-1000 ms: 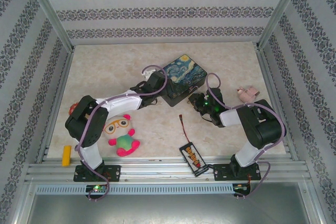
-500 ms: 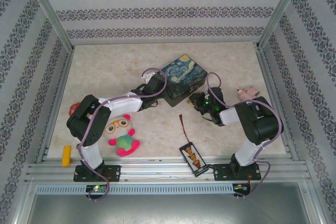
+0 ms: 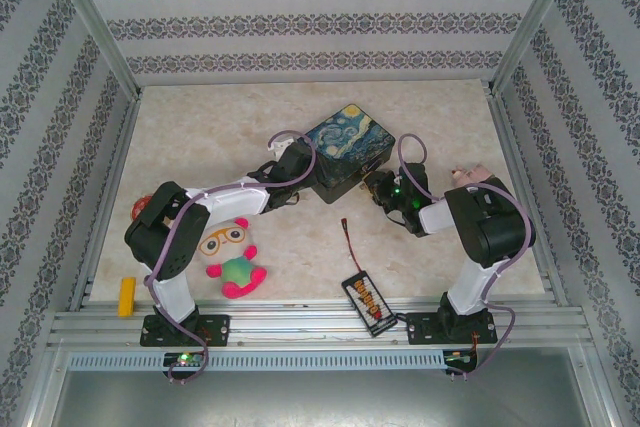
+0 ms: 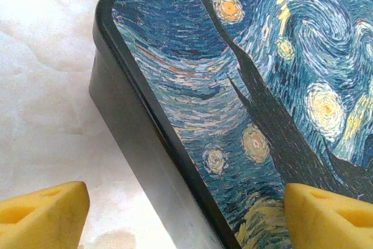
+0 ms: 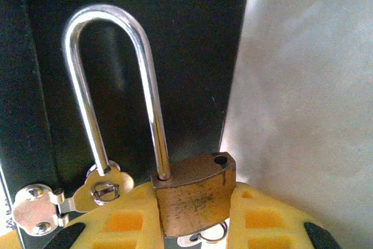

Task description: Unlock the padlock with the key

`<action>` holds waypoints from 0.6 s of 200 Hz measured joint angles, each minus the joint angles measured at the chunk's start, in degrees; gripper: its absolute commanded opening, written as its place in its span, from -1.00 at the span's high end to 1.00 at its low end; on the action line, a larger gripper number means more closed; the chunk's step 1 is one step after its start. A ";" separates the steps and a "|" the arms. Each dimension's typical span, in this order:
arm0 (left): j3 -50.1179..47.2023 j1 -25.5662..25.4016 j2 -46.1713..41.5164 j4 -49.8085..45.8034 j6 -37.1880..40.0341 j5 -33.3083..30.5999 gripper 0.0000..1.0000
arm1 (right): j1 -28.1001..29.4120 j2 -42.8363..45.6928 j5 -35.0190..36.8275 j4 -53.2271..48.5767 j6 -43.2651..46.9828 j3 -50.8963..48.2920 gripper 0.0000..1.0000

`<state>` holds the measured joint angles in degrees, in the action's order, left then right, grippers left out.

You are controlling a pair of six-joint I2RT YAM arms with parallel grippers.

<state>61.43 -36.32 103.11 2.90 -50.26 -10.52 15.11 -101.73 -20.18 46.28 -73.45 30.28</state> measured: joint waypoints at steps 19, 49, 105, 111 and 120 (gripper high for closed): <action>-0.04 0.00 -0.02 0.02 0.00 0.00 -0.69 | -0.02 0.00 0.00 0.35 -0.13 0.00 1.00; -0.17 0.07 -0.11 0.11 -0.02 0.02 -0.64 | -0.04 0.00 0.00 0.55 -0.13 -0.02 1.00; -0.87 1.68 -0.74 0.61 0.04 0.39 -0.53 | -1.14 1.95 0.35 0.26 0.46 -1.64 1.00; -0.87 2.12 -0.74 0.61 0.07 0.37 -0.52 | -1.14 2.45 0.44 0.07 0.61 -1.99 1.00; -0.87 2.64 -0.74 0.63 0.24 0.37 -0.51 | -1.14 3.32 0.48 -0.48 0.98 -2.56 1.00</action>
<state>60.55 -33.67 102.37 3.53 -50.02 -10.15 13.98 -98.41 -19.70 45.80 -72.47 27.73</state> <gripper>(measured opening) 0.763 0.199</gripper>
